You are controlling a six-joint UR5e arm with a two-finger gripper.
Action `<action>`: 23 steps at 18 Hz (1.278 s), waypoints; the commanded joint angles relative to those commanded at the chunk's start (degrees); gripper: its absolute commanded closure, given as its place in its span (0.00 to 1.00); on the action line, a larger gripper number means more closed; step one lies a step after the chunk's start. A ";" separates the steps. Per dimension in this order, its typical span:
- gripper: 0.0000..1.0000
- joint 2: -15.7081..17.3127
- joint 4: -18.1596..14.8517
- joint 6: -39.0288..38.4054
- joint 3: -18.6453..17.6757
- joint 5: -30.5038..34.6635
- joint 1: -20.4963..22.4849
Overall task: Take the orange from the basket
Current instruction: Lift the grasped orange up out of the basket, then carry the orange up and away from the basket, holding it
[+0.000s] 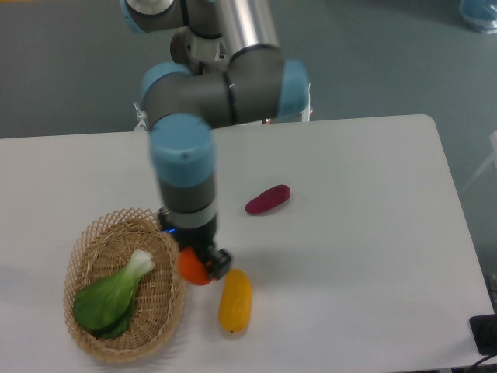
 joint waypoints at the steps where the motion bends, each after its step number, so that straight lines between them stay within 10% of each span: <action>1: 0.52 0.87 -1.31 2.37 0.00 -0.09 2.02; 23: 0.52 3.96 -3.88 9.78 -0.35 -2.55 13.11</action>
